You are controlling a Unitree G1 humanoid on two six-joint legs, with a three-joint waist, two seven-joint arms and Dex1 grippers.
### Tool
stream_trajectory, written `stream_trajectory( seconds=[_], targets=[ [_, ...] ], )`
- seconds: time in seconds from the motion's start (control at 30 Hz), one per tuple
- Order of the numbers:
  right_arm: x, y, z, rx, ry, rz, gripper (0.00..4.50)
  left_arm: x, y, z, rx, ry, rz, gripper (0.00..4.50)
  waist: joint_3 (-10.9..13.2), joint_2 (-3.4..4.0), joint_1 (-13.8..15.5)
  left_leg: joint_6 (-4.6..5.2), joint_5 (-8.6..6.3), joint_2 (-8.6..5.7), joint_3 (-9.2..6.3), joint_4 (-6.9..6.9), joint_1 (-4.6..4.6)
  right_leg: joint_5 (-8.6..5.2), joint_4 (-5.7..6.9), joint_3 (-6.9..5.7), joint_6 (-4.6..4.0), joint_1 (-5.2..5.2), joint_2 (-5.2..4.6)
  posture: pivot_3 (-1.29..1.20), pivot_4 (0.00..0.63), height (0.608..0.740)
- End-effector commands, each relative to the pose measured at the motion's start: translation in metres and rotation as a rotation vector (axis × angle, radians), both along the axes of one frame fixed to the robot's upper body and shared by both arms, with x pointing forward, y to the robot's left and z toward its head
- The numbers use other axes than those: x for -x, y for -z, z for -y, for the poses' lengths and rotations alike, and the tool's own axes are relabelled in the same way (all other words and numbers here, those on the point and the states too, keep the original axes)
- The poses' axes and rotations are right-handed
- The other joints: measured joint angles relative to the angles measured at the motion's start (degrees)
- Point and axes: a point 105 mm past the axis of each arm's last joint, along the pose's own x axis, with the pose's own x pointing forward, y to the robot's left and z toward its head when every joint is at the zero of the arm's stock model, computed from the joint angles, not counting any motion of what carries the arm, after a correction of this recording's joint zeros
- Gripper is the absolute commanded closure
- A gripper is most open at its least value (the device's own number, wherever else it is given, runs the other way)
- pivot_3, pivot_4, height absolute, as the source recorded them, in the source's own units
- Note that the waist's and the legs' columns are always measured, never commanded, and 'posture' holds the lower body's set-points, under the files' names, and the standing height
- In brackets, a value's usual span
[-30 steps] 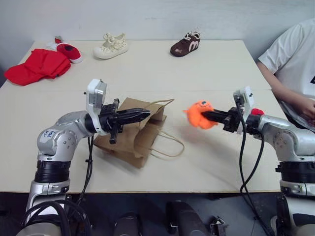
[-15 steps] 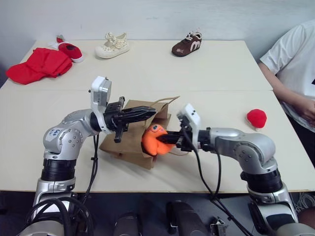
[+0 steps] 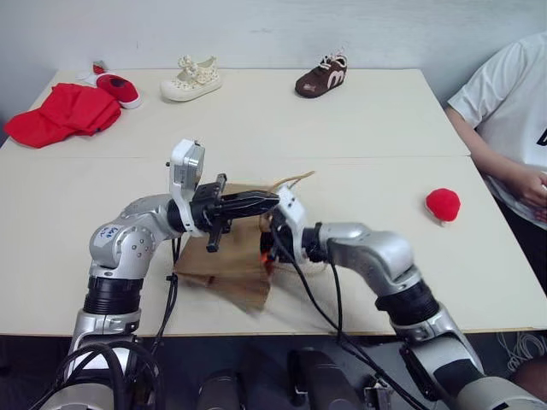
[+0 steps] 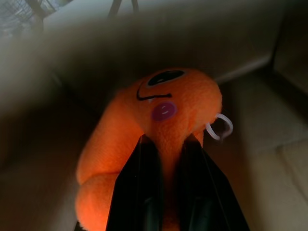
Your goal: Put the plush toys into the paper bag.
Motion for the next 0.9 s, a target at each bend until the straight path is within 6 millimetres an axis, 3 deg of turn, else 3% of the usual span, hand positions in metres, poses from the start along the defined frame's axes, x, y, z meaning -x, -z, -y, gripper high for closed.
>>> stream_trajectory(
  seconds=[0.03,0.2,0.37,0.5,0.6,0.67,0.73,0.83,0.87,0.9],
  targets=[
    [-0.003,-0.017,0.005,-0.057,-0.009,0.078,3.47,0.003,-0.004,-0.004,0.012,-0.012,0.042,4.5,0.0,0.0,0.0,0.0,0.0,0.0,0.0,0.01,0.0,0.0,0.0,0.0,0.0,0.0,0.0,0.0,0.15,0.74],
    [0.003,-0.03,0.02,-0.128,-0.055,0.084,1.66,0.003,-0.004,-0.006,0.016,-0.028,0.047,4.5,0.0,0.0,0.0,0.0,0.0,0.01,-0.03,0.02,0.0,0.0,0.01,-0.02,0.0,0.0,-0.01,0.0,0.15,0.74],
    [0.007,-0.044,0.058,-0.165,-0.045,0.176,0.03,0.006,-0.004,-0.007,0.01,-0.03,0.052,4.5,0.0,-0.01,0.2,0.01,-0.01,-0.01,-0.06,0.01,-0.04,0.01,-0.05,-0.04,0.02,0.01,-0.02,0.0,0.15,0.74],
    [0.018,-0.069,0.103,-0.34,0.025,0.286,0.03,0.008,-0.002,-0.009,-0.001,-0.034,0.054,4.5,0.0,-0.03,0.6,0.02,-0.02,-0.02,-0.09,0.01,-0.06,0.03,-0.11,-0.06,0.05,0.03,-0.01,0.0,0.15,0.74],
    [0.021,-0.064,0.143,-0.295,0.181,0.346,0.03,0.01,-0.001,-0.011,-0.007,-0.04,0.058,4.5,0.0,-0.03,1.0,0.02,-0.02,-0.02,-0.09,-0.02,-0.04,0.03,-0.13,-0.06,0.05,0.04,0.0,0.0,0.15,0.74],
    [0.023,-0.06,0.18,-0.226,0.334,0.447,0.03,0.01,-0.002,-0.011,-0.01,-0.042,0.063,4.5,0.0,-0.03,1.4,0.02,-0.02,-0.04,-0.07,-0.03,-0.03,0.04,-0.14,-0.03,0.06,0.05,0.0,0.0,0.15,0.74],
    [0.028,-0.057,0.196,-0.194,0.394,0.475,0.03,0.01,-0.002,-0.012,-0.011,-0.043,0.066,4.5,0.0,-0.03,1.6,0.02,-0.02,-0.05,-0.07,-0.05,-0.02,0.04,-0.18,-0.04,0.07,0.08,0.01,0.0,0.15,0.74],
    [0.057,-0.034,0.29,0.042,0.789,0.616,0.03,0.007,-0.005,-0.008,-0.012,-0.037,0.085,4.5,0.0,-0.04,2.2,0.03,-0.02,-0.09,-0.06,-0.03,0.02,0.08,-0.21,0.0,0.14,0.14,0.01,0.0,0.15,0.74],
    [0.07,-0.033,0.316,0.092,0.924,0.656,0.03,0.006,-0.006,-0.006,-0.012,-0.036,0.089,4.5,0.0,-0.04,2.7,0.03,-0.02,-0.11,-0.1,-0.07,0.04,0.08,-0.26,-0.02,0.14,0.18,0.02,0.0,0.15,0.74],
    [0.078,-0.03,0.329,0.117,0.998,0.668,0.03,0.005,-0.007,-0.006,-0.012,-0.035,0.091,4.5,0.0,-0.04,3.0,0.03,-0.02,-0.12,-0.09,-0.07,0.04,0.08,-0.27,-0.01,0.15,0.19,0.02,0.0,0.15,0.74]
  ],
)
